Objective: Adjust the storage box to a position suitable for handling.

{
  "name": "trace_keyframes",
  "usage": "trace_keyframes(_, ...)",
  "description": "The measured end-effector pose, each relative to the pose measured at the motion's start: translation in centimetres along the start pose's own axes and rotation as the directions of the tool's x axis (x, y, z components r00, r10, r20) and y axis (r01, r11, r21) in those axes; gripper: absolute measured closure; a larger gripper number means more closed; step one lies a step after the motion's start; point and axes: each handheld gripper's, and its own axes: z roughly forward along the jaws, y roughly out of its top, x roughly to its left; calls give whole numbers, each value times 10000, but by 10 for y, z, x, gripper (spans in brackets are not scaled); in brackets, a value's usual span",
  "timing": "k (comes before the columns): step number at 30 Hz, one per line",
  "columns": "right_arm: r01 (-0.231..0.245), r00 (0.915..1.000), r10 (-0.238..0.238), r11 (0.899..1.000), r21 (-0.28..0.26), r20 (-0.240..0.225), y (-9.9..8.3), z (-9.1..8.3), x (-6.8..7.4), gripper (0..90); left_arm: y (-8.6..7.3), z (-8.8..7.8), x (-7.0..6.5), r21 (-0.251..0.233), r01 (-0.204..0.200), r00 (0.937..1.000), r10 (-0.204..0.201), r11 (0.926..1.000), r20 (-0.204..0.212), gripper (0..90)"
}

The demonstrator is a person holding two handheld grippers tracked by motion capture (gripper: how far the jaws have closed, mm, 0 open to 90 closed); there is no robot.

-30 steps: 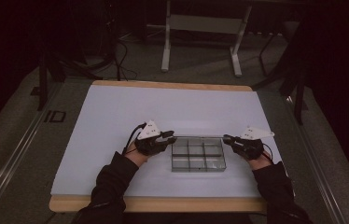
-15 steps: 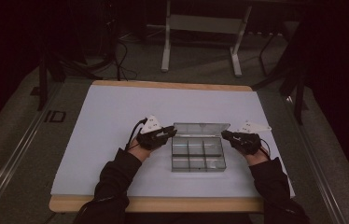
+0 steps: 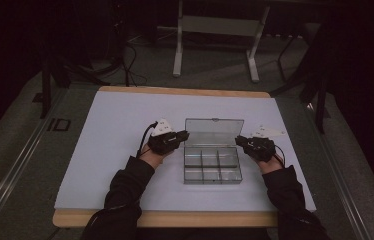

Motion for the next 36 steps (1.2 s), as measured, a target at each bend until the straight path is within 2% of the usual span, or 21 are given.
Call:
trace_keyframes(6, -124, 9999, 122, 9999, 101, 121, 1, 6, 0, 789, -1, 6, 5, 9, 379, 9992, -379, 9993, 148, 772)
trace_keyframes(11, -184, 9996, 179, 9995, 259, 199, 2, 11, -1, 772, -2, 11, 7, 85, 516, 9987, -515, 9986, -28, 732)
trace_keyframes(17, -279, 9993, 267, 9982, 525, 245, 2, 17, -1, 735, -3, 17, 9, 354, 809, 9966, -804, 9961, -156, 689)
trace_keyframes(19, -341, 9991, 322, 9967, 740, 264, 2, 20, 0, 709, -5, 22, 10, 542, 1055, 9943, -1047, 9929, -180, 674)
trace_keyframes(27, -578, 9980, 552, 9943, 892, 321, 0, 22, -2, 677, -8, 30, 10, 897, 1271, 9915, -1239, 9878, -403, 604)
trace_keyframes(29, -639, 9976, 613, 9940, 888, 326, 0, 23, -2, 677, -10, 31, 12, 881, 1576, 9873, -1554, 9836, -319, 602)
trace_keyframes(32, -734, 9969, 706, 9931, 913, 337, 0, 23, -2, 678, -10, 32, 14, 957, 1830, 9831, -1815, 9784, -247, 601)
trace_keyframes(36, -834, 9959, 796, 9915, 995, 425, 1, 23, -1, 678, -11, 33, 18, 1099, 2280, 9736, -2278, 9674, -153, 597)
